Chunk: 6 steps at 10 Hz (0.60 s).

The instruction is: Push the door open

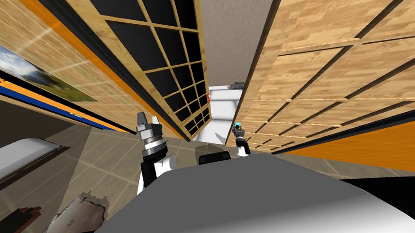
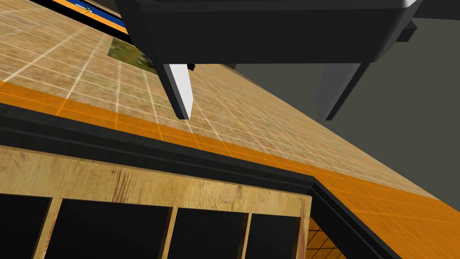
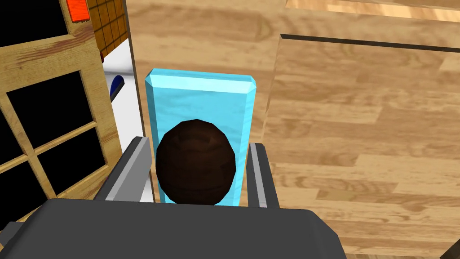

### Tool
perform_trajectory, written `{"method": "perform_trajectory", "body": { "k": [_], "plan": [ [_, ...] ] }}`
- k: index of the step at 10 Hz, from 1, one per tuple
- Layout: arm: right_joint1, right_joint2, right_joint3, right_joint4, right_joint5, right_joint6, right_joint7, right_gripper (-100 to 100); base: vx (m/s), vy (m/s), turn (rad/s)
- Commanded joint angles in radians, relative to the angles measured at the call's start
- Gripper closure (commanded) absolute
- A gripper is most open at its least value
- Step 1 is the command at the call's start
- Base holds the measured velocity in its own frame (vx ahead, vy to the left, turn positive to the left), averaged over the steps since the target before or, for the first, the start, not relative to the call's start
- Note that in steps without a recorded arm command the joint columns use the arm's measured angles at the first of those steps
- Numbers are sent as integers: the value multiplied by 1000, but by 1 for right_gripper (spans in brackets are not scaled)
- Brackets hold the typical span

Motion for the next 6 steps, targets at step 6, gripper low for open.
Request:
{"method": "perform_trajectory", "body": {
  "k": [6],
  "plan": [
    [0,2,-13,-2,-7,-3,10,100,10,0,2]
  ]
}}
